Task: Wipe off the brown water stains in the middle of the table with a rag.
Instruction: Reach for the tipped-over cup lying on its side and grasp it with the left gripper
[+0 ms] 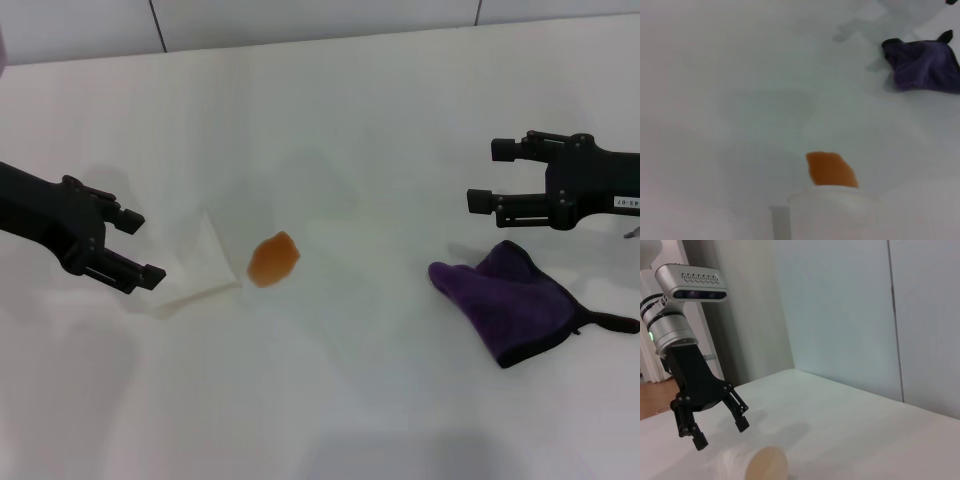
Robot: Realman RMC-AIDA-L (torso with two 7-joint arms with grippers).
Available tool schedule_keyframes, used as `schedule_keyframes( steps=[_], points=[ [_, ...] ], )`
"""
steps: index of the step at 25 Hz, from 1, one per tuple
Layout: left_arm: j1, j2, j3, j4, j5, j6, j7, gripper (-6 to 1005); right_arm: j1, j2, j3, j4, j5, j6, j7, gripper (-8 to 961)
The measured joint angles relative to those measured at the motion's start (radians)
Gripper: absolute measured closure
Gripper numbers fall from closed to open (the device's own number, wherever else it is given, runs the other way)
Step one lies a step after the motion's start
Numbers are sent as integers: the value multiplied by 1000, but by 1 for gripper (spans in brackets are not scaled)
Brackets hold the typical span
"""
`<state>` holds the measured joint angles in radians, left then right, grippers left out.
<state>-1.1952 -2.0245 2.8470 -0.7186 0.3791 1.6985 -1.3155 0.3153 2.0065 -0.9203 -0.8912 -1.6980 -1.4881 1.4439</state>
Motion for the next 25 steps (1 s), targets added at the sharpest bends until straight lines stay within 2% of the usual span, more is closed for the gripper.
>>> schedule_keyframes(
  steps=[5,11,18,25],
  points=[
    [7,8,0,0,0,-6,-5,119,1,0,0,0,0,0,0,90],
    [0,7,0,0,24,-30,-7,120,2,0,-2,0,0,0,-1,89],
    [-15,0,0,10,47,-64,-4,119,2,1,-6,1,0,0,-1,90],
    [-37,-18,0,10,60,-84,0,119,2,2,-5,2,0,0,-1,94]
  ],
)
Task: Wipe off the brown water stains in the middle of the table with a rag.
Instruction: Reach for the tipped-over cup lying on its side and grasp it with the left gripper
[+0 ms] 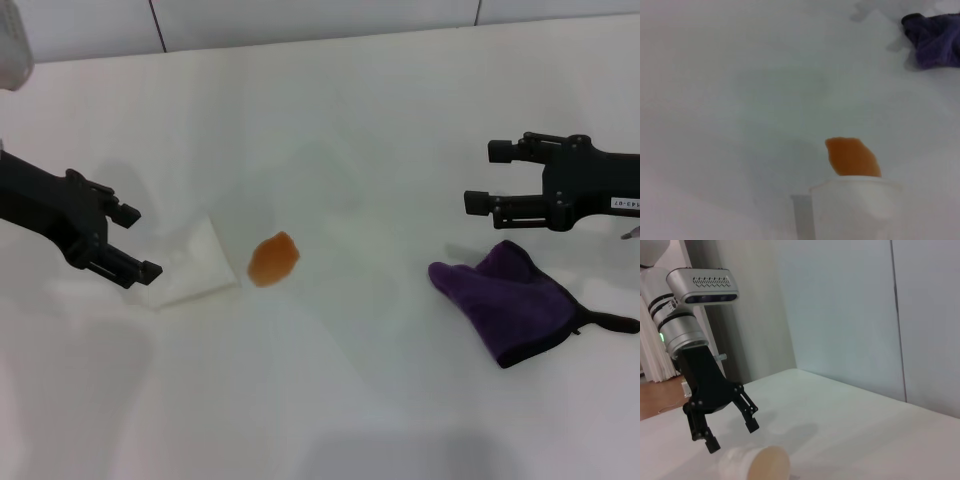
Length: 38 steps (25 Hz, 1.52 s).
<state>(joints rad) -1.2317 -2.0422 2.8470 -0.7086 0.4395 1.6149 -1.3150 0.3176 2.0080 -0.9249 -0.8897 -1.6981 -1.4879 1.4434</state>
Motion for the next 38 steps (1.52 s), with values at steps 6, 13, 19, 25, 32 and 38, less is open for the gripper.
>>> schedule_keyframes(
  steps=[6,13,19,25,32,38],
  points=[
    [-13,-17,0,0,18,-18,0,120,-1,0,3,0,0,0,0,94],
    [-14,-20,0,5,24,-29,-1,119,-1,0,4,0,0,0,0,94],
    [-11,-23,0,25,26,-54,-7,120,0,0,5,0,0,0,0,94],
    [-11,-27,0,33,26,-67,-7,121,0,0,5,0,0,0,0,94],
    [-10,-30,0,56,27,-90,-9,121,0,0,5,0,0,0,0,94],
    [-9,-31,0,79,43,-111,-16,122,0,0,5,0,0,0,0,94]
  ],
)
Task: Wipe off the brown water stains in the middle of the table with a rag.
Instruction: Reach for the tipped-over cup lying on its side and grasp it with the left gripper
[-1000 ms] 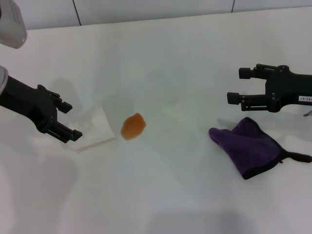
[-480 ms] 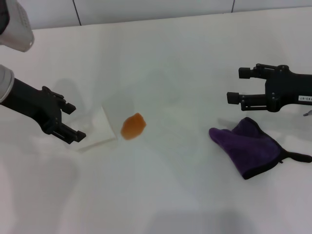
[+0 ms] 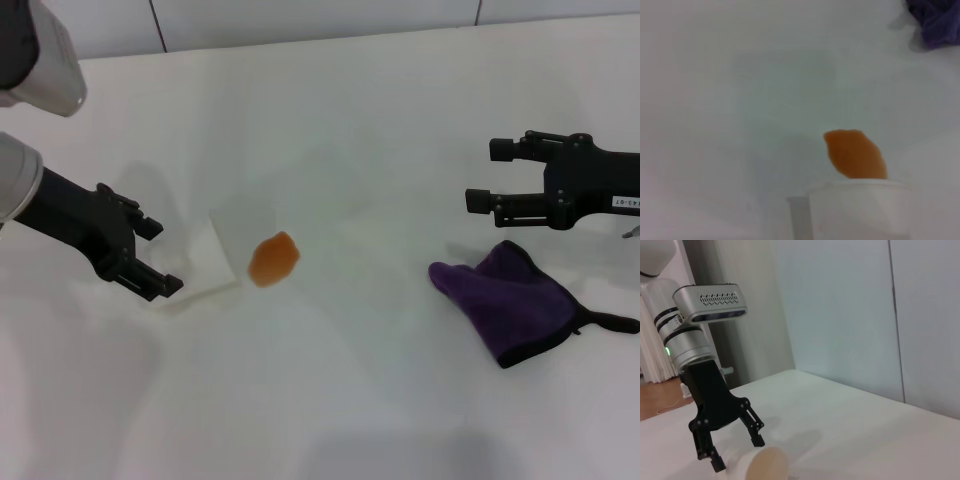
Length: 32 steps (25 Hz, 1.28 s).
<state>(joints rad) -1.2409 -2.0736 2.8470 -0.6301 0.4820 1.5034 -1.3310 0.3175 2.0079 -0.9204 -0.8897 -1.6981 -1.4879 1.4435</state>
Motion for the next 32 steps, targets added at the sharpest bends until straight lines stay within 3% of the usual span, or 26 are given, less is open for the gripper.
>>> schedule_keyframes(
  steps=[32],
  points=[
    [-5,0,0,64,12,-76,-21,125,0,0,0,0,0,6,0,94]
  ],
)
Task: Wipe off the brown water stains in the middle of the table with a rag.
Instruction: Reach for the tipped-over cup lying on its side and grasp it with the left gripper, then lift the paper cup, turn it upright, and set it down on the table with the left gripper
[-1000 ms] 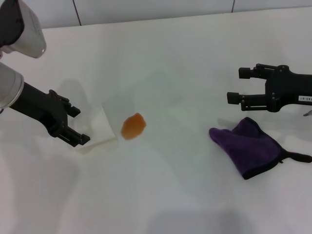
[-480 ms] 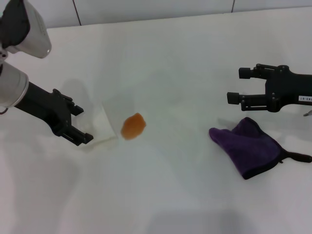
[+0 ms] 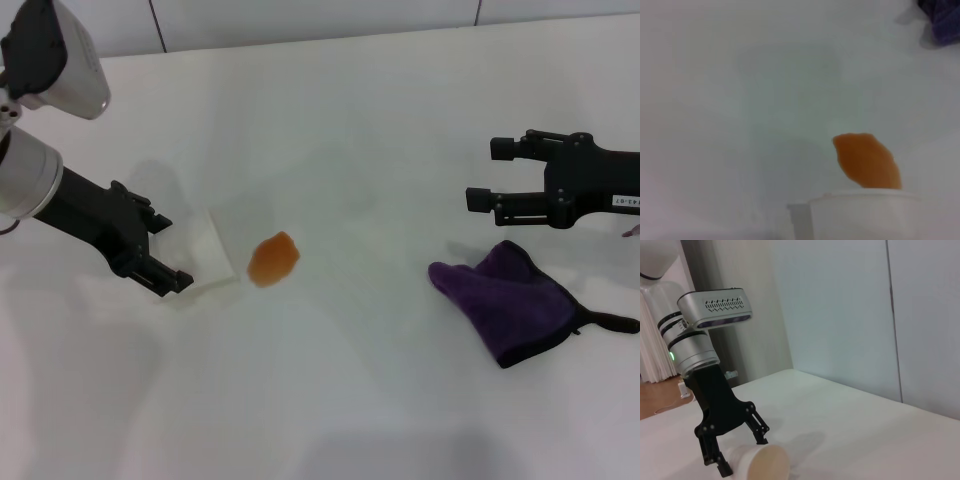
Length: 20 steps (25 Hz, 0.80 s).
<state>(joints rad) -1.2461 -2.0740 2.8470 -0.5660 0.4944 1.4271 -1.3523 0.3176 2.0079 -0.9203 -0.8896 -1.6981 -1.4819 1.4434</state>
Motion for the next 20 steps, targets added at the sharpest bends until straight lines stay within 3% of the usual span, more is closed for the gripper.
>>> schedule_keyframes(
  steps=[20],
  points=[
    [-1,0,0,22,15,-43,-18,294,2,0,0,0,0,1,0,93]
  ],
)
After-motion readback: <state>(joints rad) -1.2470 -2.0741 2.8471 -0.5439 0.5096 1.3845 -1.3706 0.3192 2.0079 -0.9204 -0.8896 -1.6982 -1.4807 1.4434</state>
